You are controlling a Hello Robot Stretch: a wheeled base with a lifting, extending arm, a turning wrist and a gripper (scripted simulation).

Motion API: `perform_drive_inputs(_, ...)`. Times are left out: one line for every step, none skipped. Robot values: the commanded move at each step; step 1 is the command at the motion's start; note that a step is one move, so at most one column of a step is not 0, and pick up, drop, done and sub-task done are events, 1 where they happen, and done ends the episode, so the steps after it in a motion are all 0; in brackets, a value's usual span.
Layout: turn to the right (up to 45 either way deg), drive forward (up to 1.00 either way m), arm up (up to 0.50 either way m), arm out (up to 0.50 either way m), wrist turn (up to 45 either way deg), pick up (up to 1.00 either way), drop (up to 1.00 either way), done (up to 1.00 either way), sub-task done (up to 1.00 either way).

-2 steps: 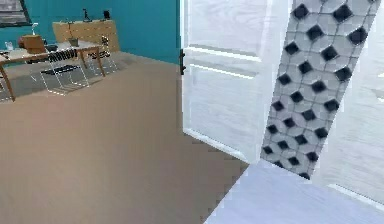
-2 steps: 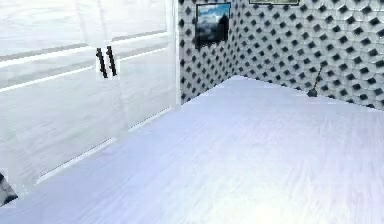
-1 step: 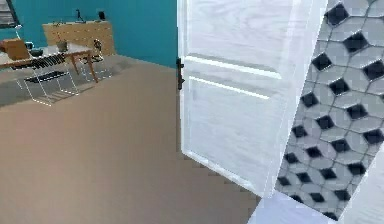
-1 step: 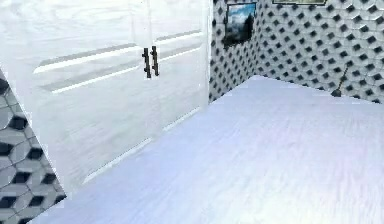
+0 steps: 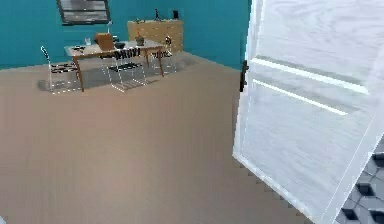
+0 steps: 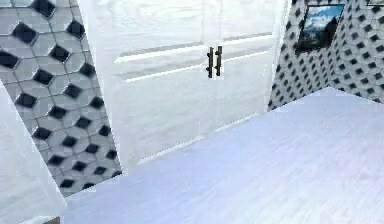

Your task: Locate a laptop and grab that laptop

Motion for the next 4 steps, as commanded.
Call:
perform_drive_inputs(0.0, 1.0, 0.0, 0.0, 0.0, 0.0, 0.0, 0.0, 0.0)
perform_drive_inputs(-6.0, 0.0, 0.0, 0.0, 0.0, 0.0, 0.0, 0.0, 0.0)
perform_drive_inputs(0.0, 0.55, 0.0, 0.0, 0.0, 0.0, 0.0, 0.0, 0.0)
perform_drive_inputs(6.0, 0.0, 0.0, 0.0, 0.0, 0.0, 0.0, 0.0, 0.0)
